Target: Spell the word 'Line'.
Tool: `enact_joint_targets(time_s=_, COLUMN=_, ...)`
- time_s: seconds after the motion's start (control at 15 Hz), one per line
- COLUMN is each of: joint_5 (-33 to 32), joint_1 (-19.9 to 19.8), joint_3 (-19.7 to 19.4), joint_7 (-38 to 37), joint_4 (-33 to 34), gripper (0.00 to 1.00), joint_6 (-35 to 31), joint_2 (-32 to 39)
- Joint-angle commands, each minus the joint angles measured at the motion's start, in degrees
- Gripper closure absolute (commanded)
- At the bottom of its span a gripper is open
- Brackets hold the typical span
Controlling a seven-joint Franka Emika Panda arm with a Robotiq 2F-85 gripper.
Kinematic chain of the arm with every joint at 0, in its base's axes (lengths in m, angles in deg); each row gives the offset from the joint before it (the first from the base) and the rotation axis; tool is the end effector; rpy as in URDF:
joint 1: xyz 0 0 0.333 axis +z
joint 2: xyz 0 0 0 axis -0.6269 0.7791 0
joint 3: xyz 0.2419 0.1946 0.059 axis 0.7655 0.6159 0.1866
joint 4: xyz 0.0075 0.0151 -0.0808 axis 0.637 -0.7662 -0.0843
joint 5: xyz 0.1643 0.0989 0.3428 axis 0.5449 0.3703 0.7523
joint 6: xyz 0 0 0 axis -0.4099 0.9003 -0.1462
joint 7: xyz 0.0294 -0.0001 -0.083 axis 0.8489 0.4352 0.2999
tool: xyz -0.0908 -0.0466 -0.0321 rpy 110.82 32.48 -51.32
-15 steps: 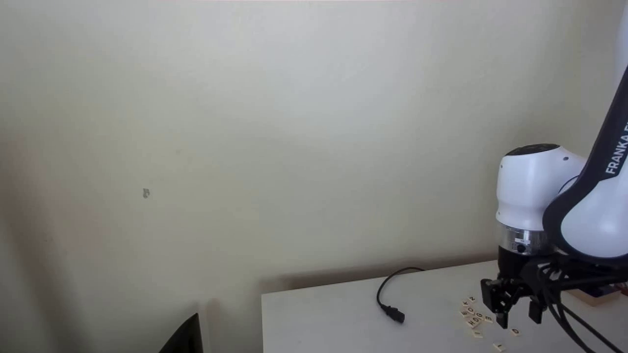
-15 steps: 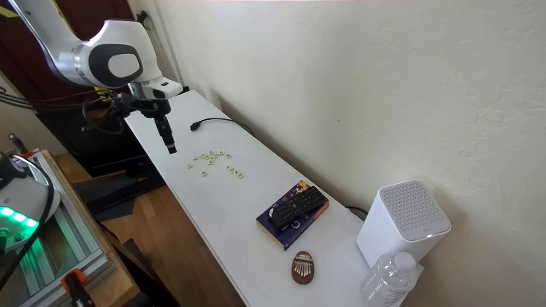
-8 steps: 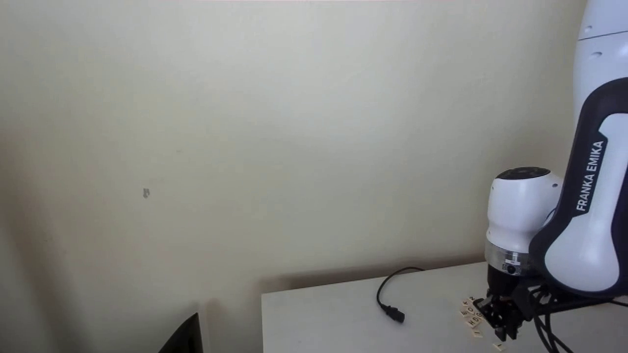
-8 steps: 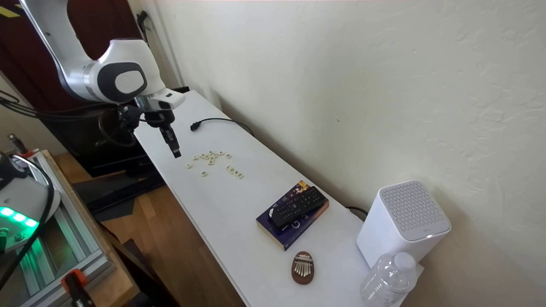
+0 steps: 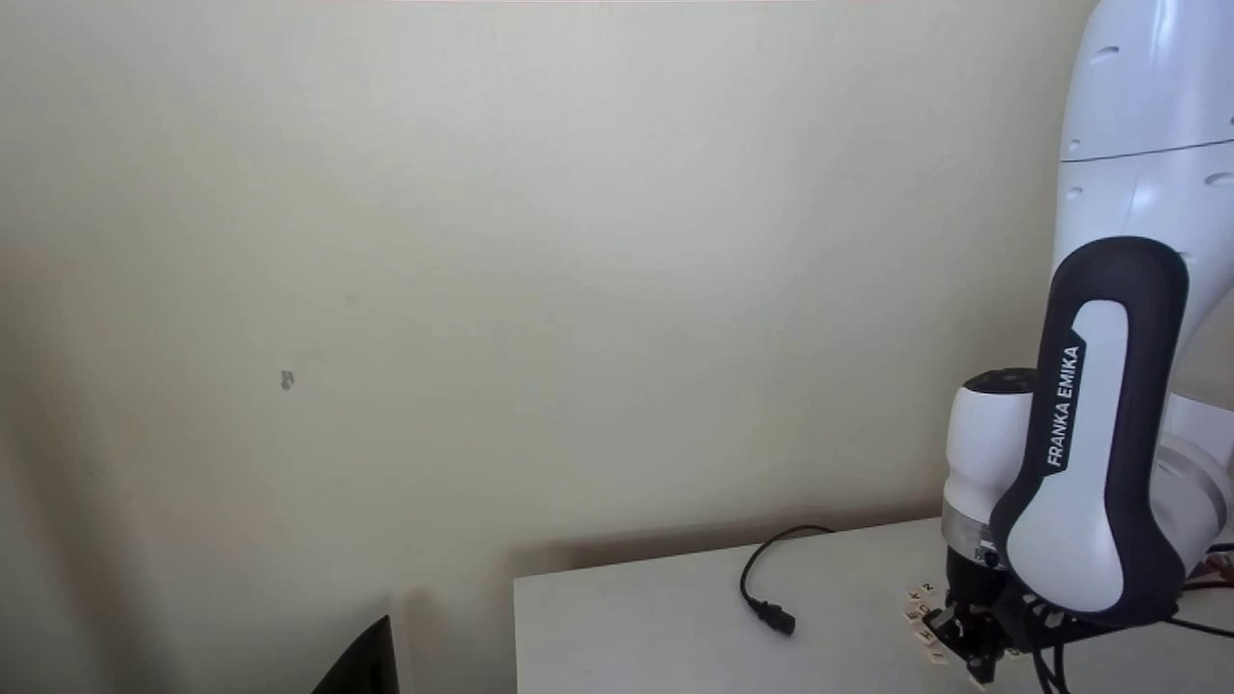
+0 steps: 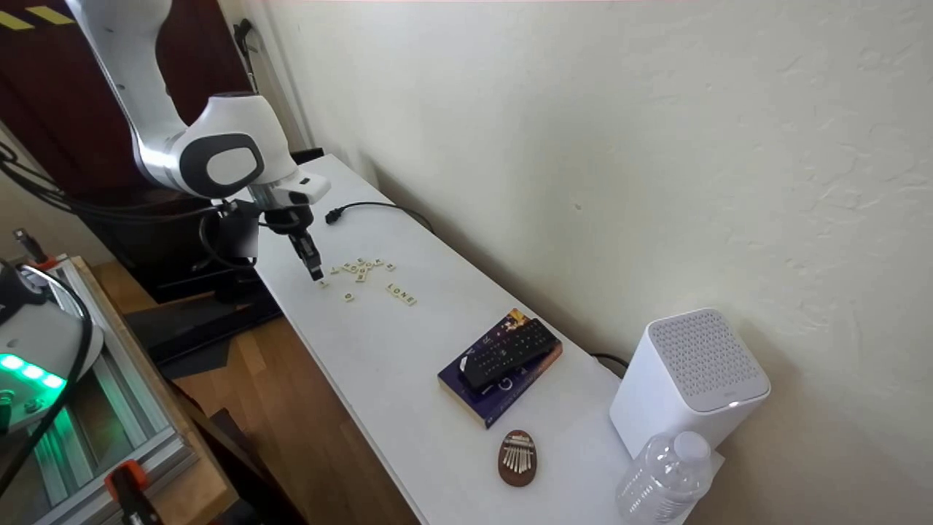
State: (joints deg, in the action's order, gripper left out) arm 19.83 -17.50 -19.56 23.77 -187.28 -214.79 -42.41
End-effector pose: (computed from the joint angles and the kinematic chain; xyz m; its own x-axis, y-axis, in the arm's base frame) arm 0.3872 0.0205 0.0439 0.9727 -0.2307 0.0259 -0.2320 -0.9606 0.1531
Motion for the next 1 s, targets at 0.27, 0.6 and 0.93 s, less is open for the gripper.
enact_joint_targets(time_s=0.27, joint_5=5.2, joint_1=-0.6, joint_3=1.7, joint_7=5.6, joint_4=3.3, gripper=1.00, joint_6=-1.7, joint_2=4.6)
enact_joint_targets(time_s=0.6, joint_5=7.5, joint_1=-3.6, joint_3=3.1, joint_7=4.8, joint_4=4.3, gripper=1.00, joint_6=-1.2, joint_2=4.3)
enact_joint_targets(time_s=0.93, joint_5=10.3, joint_1=-9.1, joint_3=5.6, joint_7=4.1, joint_4=5.5, gripper=1.00, joint_6=-0.5, joint_2=3.8)
